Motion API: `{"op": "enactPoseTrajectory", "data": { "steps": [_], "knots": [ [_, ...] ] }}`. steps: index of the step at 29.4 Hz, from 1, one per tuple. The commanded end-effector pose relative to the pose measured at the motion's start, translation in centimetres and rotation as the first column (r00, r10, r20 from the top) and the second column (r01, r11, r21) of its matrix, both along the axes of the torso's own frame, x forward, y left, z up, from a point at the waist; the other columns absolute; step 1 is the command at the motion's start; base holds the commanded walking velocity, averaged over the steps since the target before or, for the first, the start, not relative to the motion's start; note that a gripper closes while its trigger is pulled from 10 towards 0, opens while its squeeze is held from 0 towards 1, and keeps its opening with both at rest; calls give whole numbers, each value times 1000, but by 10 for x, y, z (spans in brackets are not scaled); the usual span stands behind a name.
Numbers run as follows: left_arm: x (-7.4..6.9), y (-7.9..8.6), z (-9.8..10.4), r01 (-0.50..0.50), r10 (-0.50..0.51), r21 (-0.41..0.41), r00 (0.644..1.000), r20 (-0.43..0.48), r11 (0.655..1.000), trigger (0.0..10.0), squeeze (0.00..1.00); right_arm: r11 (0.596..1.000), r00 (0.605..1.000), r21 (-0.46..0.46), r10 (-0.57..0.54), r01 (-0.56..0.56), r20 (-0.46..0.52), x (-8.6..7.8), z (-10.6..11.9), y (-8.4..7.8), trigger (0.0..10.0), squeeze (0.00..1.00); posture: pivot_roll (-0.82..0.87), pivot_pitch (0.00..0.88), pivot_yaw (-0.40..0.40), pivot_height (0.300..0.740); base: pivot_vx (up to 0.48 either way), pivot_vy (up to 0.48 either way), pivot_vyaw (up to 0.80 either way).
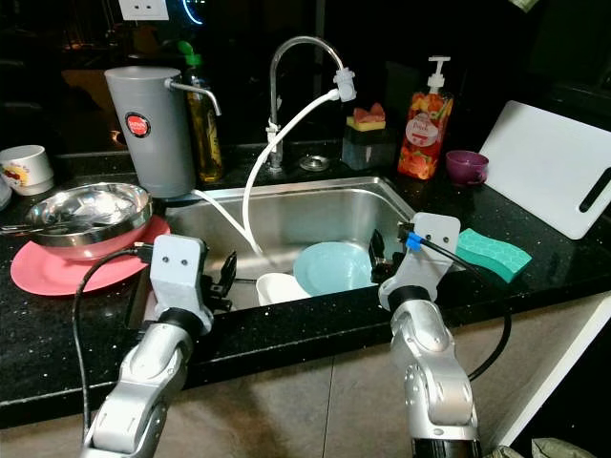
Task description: Kitchen organization
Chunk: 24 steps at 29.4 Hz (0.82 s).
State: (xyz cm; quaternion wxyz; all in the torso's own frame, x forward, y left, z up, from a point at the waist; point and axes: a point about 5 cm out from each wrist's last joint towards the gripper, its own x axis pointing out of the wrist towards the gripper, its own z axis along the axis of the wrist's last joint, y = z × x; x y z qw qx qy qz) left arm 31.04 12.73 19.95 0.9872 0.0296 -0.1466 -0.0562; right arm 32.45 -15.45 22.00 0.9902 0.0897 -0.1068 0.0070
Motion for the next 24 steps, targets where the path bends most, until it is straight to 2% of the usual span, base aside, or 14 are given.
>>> {"op": "enactPoseTrajectory", "data": {
  "steps": [1, 24],
  "knots": [
    [1, -1, -1, 6, -6, 11, 1000, -3, 1000, 10000, 0, 1000, 1000, 13, -8, 8, -6, 1, -2, -2, 10000, 0, 81, 45, -43, 740, 0, 0, 0],
    [0, -1, -2, 6, -6, 15, 1000, -9, 1000, 10000, 0, 1000, 1000, 17, -9, 9, -10, 1, -3, -2, 10000, 0, 83, 53, -41, 740, 0, 0, 0]
  ]
}}
